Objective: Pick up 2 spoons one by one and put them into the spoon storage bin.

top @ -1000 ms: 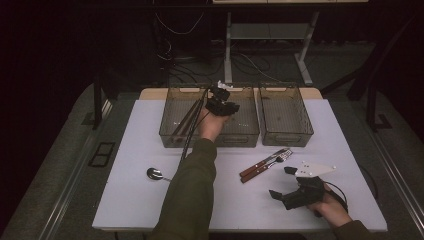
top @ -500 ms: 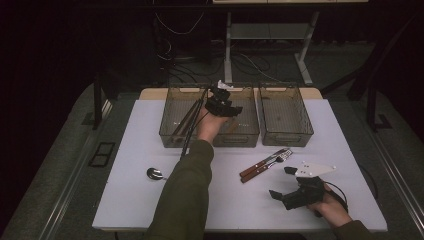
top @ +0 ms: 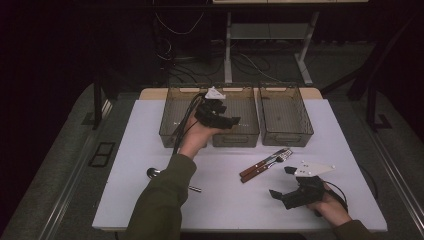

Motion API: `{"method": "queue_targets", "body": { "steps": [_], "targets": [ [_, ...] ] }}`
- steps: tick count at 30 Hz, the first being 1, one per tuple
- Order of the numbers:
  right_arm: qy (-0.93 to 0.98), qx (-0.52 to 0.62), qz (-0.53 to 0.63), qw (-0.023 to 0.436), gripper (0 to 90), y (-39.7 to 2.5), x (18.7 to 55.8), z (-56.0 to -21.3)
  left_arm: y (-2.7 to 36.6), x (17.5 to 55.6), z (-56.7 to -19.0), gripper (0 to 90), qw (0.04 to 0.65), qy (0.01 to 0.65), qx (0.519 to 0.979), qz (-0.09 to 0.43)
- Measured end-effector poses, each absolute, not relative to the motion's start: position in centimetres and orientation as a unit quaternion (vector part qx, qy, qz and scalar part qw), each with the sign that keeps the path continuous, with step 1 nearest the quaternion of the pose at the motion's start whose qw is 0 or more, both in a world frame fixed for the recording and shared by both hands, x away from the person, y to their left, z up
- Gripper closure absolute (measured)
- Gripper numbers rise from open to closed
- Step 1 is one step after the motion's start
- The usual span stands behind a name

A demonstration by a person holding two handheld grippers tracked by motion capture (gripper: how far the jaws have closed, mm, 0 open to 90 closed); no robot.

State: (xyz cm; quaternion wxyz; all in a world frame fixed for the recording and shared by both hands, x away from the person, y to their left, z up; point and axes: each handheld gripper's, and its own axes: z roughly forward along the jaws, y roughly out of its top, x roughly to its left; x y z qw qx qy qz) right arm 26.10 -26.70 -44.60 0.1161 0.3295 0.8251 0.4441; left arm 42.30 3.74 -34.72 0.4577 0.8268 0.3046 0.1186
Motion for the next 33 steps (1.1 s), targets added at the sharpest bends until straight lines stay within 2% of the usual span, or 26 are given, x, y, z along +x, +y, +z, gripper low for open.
{"method": "queue_targets", "body": {
  "steps": [6,9,13,18,22,27,33],
  "targets": [
    [0.826,0.331,0.442,0.118,0.9,-26.8,26.2,-44.6,5.6,39.7,-35.0,27.5,0.459,0.291,0.832,0.113],
    [0.826,0.331,0.441,0.117,0.9,-26.8,26.2,-44.7,6.7,38.1,-35.6,31.1,0.459,0.288,0.833,0.111],
    [0.826,0.332,0.440,0.118,0.9,-26.8,26.2,-44.7,8.6,36.1,-36.9,44.5,0.449,0.289,0.839,0.101],
    [0.826,0.334,0.438,0.119,0.9,-26.7,26.2,-44.7,10.7,33.7,-38.4,67.4,0.435,0.290,0.847,0.102],
    [0.826,0.335,0.437,0.119,0.9,-26.8,26.3,-44.8,12.2,31.9,-39.5,80.0,0.436,0.296,0.845,0.096],
    [0.826,0.336,0.435,0.121,0.9,-26.8,26.3,-44.8,13.4,30.1,-40.4,88.6,0.427,0.295,0.849,0.095],
    [0.826,0.336,0.436,0.123,0.9,-26.8,26.3,-44.8,14.2,28.2,-41.5,88.8,0.410,0.279,0.864,0.085]
  ]
}}
